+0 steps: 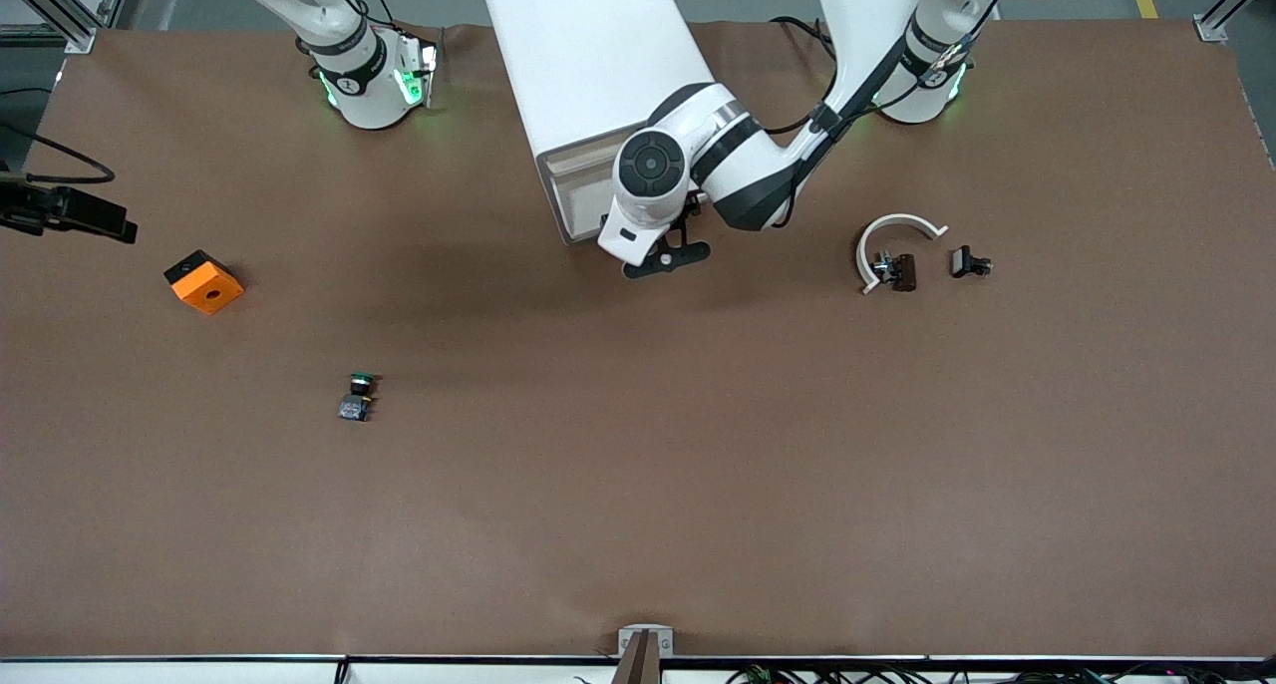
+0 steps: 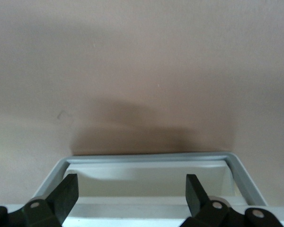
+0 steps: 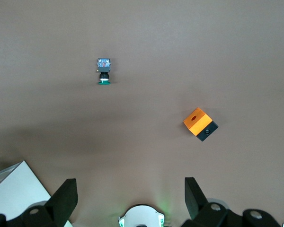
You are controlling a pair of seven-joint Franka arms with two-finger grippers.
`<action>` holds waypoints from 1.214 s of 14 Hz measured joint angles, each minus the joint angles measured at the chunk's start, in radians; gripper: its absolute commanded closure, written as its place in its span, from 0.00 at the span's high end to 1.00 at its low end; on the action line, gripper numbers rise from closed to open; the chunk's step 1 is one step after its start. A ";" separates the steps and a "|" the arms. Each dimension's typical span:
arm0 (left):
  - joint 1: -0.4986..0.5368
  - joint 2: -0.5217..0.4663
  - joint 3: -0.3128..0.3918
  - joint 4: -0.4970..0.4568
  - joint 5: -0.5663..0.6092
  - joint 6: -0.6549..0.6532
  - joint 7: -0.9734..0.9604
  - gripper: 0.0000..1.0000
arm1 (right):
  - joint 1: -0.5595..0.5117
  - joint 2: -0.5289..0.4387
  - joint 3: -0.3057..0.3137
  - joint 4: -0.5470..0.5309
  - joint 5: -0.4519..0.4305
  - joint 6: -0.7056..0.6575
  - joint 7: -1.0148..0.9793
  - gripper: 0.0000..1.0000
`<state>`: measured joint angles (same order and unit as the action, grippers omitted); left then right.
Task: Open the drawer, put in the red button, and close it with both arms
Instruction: 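Press the drawer fully closed with the left gripper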
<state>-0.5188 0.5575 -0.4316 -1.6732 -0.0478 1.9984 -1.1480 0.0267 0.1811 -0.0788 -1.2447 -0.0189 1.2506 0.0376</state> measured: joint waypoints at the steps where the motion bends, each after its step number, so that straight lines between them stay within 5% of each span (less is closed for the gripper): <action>1: 0.001 0.000 -0.009 -0.005 0.000 0.000 -0.004 1.00 | 0.000 -0.011 0.000 -0.001 0.000 0.007 0.000 1.00; 17: 0.042 0.028 -0.028 -0.041 -0.269 -0.001 -0.012 1.00 | -0.046 -0.235 0.000 -0.300 0.025 0.152 -0.055 1.00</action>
<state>-0.4765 0.5851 -0.4595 -1.7140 -0.3169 1.9975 -1.1597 -0.0197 -0.0536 -0.0784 -1.5442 0.0065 1.4027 -0.0171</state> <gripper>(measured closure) 0.000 0.000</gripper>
